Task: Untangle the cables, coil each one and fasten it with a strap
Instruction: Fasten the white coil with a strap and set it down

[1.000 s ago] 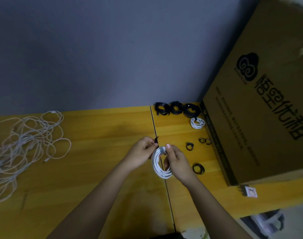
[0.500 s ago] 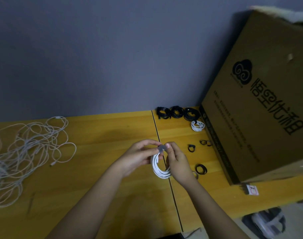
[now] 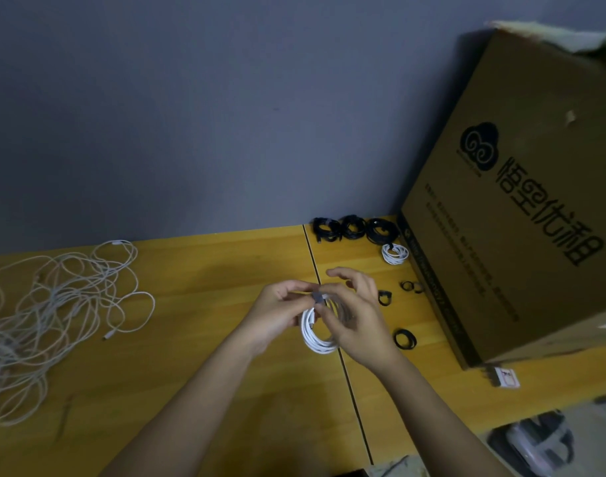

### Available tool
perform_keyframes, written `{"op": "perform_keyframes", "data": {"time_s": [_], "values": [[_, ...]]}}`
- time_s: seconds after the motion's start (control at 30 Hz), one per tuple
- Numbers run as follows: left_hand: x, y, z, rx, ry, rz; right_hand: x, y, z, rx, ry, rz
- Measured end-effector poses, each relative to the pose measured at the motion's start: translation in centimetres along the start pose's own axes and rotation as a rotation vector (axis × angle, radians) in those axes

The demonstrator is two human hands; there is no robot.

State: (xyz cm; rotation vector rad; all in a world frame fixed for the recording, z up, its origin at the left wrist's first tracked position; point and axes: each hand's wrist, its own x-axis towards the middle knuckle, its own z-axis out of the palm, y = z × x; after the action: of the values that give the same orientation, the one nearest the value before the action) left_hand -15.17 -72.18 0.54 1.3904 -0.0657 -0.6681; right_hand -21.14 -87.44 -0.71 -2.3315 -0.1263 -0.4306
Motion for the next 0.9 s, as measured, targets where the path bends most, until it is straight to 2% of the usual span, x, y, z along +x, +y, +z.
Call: {"op": "perform_keyframes", "data": {"time_s": [0.2, 0.47, 0.67, 0.9], "values": [[0.3, 0.2, -0.8, -0.018, 0.033, 0.03, -0.3, 0.0, 0.1, -0.117, 0.163, -0.157], [0.9, 0.6, -1.6, -0.055, 0.02, 0.027, 0.8, -0.2, 0.3, -0.198, 0.069, -0.332], [0.9, 1.2, -2.4, -0.089, -0.033, 0.04, 2.1, -0.5, 0.2, -0.241, 0.038, -0.37], [1.4, 1.4, -2.3, 0.086, 0.038, 0.115, 2.8, -0.6, 0.0, -0.18, 0.059, -0.41]]}}
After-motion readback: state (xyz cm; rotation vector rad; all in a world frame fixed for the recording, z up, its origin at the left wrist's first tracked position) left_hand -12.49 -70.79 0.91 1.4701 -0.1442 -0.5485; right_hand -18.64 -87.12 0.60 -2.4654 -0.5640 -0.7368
